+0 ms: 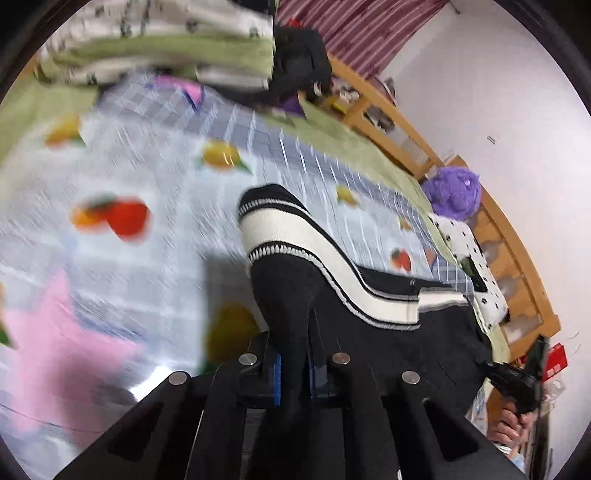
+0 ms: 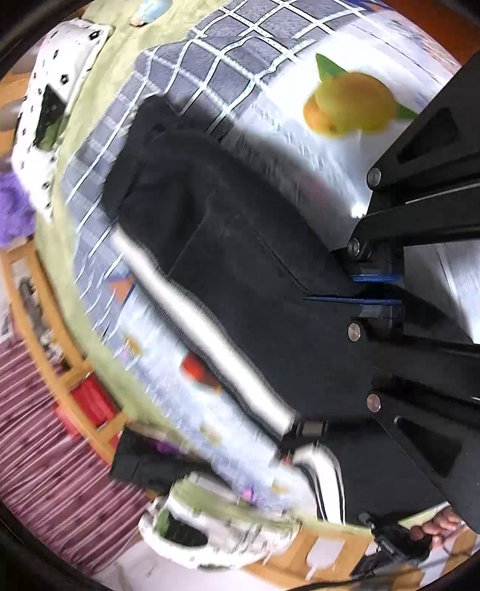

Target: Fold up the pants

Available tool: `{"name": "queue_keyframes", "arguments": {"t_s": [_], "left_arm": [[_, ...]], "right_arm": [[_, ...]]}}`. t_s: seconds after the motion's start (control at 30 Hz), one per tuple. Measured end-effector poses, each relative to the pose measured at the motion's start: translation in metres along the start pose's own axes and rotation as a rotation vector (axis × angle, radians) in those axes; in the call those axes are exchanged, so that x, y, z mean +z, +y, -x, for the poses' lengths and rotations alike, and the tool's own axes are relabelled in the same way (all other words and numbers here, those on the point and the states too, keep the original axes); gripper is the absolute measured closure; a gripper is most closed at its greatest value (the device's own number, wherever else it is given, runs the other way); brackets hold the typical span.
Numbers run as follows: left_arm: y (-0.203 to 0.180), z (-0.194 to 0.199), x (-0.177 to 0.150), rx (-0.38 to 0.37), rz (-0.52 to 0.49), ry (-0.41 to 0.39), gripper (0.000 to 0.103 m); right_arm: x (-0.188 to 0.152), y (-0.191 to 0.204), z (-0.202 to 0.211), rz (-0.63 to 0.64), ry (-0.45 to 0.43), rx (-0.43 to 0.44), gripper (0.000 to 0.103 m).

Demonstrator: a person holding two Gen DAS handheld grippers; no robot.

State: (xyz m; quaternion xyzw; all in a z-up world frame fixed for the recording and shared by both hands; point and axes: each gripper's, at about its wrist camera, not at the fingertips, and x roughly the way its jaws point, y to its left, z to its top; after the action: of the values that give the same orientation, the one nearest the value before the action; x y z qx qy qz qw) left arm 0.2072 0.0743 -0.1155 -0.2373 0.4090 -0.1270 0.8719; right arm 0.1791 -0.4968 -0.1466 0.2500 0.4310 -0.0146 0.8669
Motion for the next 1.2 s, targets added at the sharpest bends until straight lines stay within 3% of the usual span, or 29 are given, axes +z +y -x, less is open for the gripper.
{"name": "queue_keyframes", "arguments": {"t_s": [0.13,0.3,0.37,0.43,0.5,0.57,0.7,0.73,0.8,0.9,0.97,1.0,1.1,1.13,1.2], "left_arm": [[0.039,0.045,0.009,0.075,0.027,-0.029,0.093],[0.09,0.072,-0.003,0.272,0.048,-0.023,0.093],[0.101,0.073,-0.007,0.295,0.059,-0.012,0.088],[0.105,0.074,-0.012,0.341,0.067,-0.002,0.077],[0.1,0.076,-0.017,0.424,0.042,0.003,0.067],[0.093,0.08,-0.024,0.459,0.014,-0.002,0.059],[0.085,0.095,-0.048,0.426,0.012,-0.032,0.046],[0.083,0.097,-0.056,0.419,0.022,-0.039,0.046],[0.081,0.102,-0.067,0.396,0.047,-0.045,0.046],[0.078,0.105,-0.087,0.329,0.084,-0.042,0.045],[0.074,0.103,-0.098,0.338,0.074,-0.04,0.044],[0.071,0.102,-0.102,0.357,0.06,-0.036,0.044],[0.06,0.102,-0.109,0.355,0.027,-0.039,0.044],[0.056,0.103,-0.111,0.372,0.017,-0.051,0.044],[0.051,0.106,-0.114,0.413,0.006,-0.076,0.044]], "right_arm": [[-0.012,0.04,0.007,0.009,0.055,0.131,0.097],[-0.055,0.091,-0.021,0.122,0.15,0.158,0.098],[-0.079,0.097,-0.034,0.158,0.189,0.087,0.097],[-0.095,0.092,-0.049,0.195,0.247,-0.019,0.089],[-0.1,0.083,-0.047,0.212,0.256,-0.021,0.09],[-0.094,0.074,-0.03,0.201,0.231,-0.009,0.083],[-0.066,0.044,0.003,0.119,0.071,0.008,0.045],[-0.058,0.038,0.002,0.092,0.058,0.003,0.044],[-0.039,0.025,-0.009,0.016,0.066,-0.006,0.044],[-0.016,0.014,-0.049,-0.067,0.146,-0.02,0.045],[-0.005,0.005,-0.069,-0.087,0.173,-0.011,0.078],[0.001,0.009,-0.07,-0.054,0.173,-0.013,0.086],[0.018,0.014,-0.042,-0.017,-0.026,0.057,0.087],[0.019,0.018,-0.046,0.019,-0.014,0.002,0.084],[0.015,0.02,-0.068,0.081,0.093,-0.095,0.076]]}}
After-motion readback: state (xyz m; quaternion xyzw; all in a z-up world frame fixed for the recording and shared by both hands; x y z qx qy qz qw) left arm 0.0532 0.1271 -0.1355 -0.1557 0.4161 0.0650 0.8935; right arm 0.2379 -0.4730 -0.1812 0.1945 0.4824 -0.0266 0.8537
